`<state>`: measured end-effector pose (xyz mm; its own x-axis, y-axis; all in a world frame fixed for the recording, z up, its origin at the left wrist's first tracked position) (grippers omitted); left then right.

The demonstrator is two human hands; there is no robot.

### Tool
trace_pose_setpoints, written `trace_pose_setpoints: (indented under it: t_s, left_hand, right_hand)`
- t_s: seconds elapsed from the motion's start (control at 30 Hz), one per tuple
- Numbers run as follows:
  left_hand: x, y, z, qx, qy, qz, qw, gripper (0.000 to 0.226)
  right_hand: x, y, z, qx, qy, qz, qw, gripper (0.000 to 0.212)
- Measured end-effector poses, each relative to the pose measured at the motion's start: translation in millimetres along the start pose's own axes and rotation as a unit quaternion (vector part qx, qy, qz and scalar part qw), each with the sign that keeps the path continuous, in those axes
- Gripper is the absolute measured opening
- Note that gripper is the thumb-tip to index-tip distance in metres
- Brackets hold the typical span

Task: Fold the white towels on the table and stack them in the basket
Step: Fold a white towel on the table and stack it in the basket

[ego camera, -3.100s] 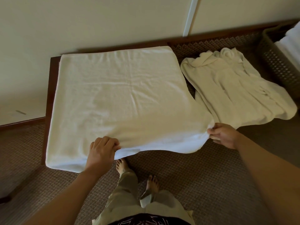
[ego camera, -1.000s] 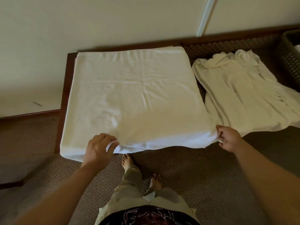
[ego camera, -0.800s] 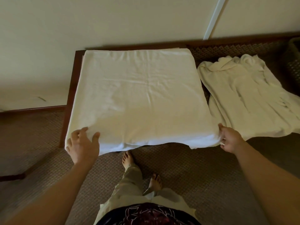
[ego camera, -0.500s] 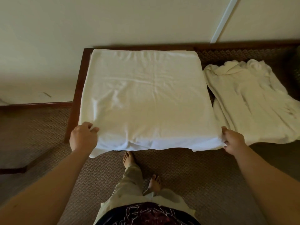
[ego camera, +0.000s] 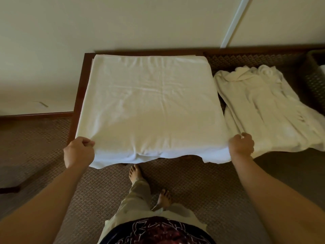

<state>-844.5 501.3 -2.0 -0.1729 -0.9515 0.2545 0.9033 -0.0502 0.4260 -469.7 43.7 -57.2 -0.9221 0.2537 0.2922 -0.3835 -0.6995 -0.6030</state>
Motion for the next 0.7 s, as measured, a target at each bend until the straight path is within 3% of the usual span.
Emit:
trace_pose_setpoints:
  t_s: [0.07,0.17,0.27,0.53,0.63,0.7]
  left_hand:
    - [1,2,-1,-0.019,-0.018,0.004,1.000,0.010]
    - [2,8,-2,-0.084,-0.038,-0.028,0.995,0.019]
    - [-2,8,0,-0.106,-0.041,-0.052,0.992,0.021]
    - [4,-11,-3,-0.077,0.053,-0.018,0.995,0.010]
    - [5,-17,-2,-0.093,0.075,0.041,0.992,0.043]
    - [1,-23,-3,-0.110,0.056,0.069,0.990,0.057]
  right_hand:
    - [26,-33,-5,0.085,0.031,0.152,0.984,0.049]
    - [64,-67,-42,0.243,-0.083,0.355,0.899,0.058]
    - [70,-64,-67,0.306,-0.159,0.356,0.868,0.062]
    - [75,-67,-70,0.338,-0.172,0.324,0.867,0.065]
    - [97,-84,-74,0.334,-0.149,0.341,0.866,0.067]
    - [127,-98,-87,0.329,-0.164,0.404,0.838,0.067]
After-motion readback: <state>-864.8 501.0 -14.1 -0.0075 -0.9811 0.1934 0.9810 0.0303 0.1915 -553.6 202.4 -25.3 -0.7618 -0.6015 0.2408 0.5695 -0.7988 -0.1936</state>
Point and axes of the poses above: each hand's wrist, its own x-axis away from the middle knuckle, its own z-axis out of the back of the hand, y = z × x, the point moved 6 cm from there along -x, towards the middle knuckle, and after that the axes turned 5 degrees about z, right-handed, at the moved point
